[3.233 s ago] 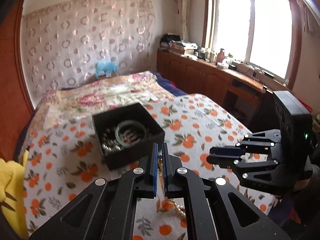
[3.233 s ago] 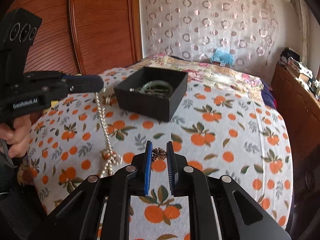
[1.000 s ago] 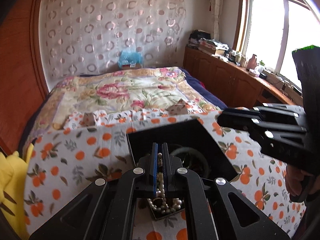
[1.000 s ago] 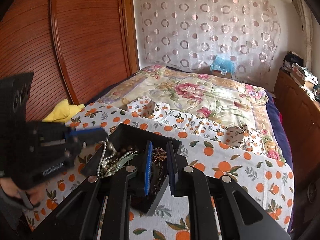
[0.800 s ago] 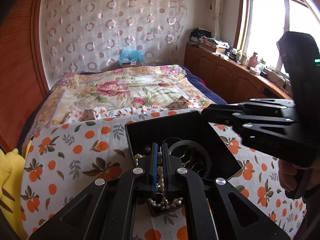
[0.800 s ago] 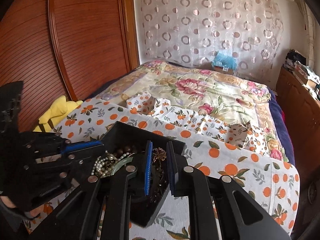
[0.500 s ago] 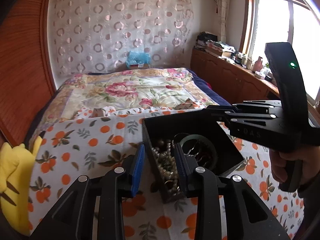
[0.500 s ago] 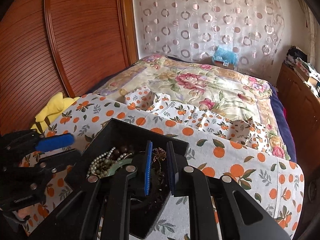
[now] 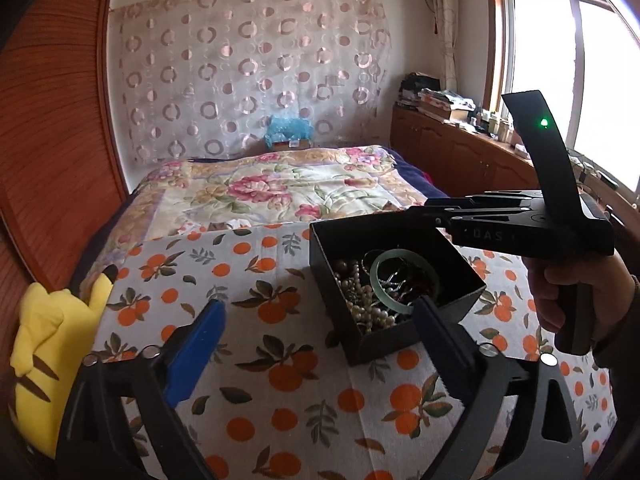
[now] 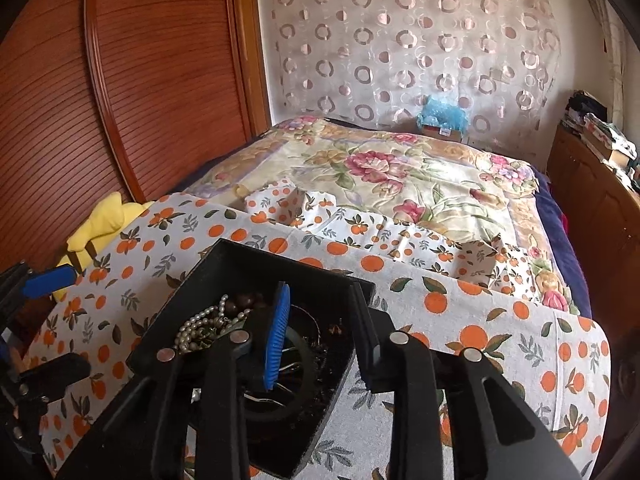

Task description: Organize jewelry

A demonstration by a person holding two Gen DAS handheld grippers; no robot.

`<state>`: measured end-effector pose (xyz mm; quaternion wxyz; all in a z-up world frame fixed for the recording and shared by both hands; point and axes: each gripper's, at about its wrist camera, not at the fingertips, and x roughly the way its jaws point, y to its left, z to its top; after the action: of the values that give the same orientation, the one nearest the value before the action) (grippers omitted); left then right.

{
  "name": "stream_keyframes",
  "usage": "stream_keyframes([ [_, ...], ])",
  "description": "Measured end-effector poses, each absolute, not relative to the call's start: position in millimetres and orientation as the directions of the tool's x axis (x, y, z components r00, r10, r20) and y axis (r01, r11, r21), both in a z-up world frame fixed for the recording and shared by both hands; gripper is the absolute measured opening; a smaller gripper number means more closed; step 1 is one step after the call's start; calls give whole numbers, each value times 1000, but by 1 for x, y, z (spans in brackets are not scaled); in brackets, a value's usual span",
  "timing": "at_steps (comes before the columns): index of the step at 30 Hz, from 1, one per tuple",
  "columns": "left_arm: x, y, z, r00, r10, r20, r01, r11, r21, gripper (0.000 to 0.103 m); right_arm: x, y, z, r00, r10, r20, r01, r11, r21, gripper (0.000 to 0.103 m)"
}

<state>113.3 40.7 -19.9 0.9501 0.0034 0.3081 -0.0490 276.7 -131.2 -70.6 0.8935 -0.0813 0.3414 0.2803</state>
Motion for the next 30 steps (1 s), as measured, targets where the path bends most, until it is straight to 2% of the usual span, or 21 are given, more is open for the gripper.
stream_keyframes([
  [3, 108, 41, -19, 804, -83, -589, 86, 996, -23, 95, 267, -136, -69, 622, 443, -645, -548, 835, 45, 35],
  [5, 105, 42, -20, 802, -80, -592, 78, 997, -29, 95, 256, -141, -68, 640, 435, -633, -535, 844, 39, 51],
  [7, 102, 42, -19, 802, -75, -593, 67, 997, -35, 95, 242, -147, -66, 673, 418, -609, -510, 860, 26, 58],
  [10, 98, 39, -19, 803, -65, -592, 55, 998, -35, 95, 223, -154, -63, 698, 408, -589, -487, 873, 27, 74],
  [17, 88, 30, -10, 820, -66, -569, 49, 998, -45, 95, 183, -165, -53, 739, 400, -541, -462, 887, 24, 98],
  [19, 85, 27, -5, 825, -68, -561, 51, 998, -45, 95, 175, -169, -49, 746, 407, -528, -461, 887, 32, 100],
  [30, 66, 6, 18, 849, -72, -523, 68, 997, -28, 95, 131, -199, -32, 796, 399, -455, -420, 906, 58, 100],
])
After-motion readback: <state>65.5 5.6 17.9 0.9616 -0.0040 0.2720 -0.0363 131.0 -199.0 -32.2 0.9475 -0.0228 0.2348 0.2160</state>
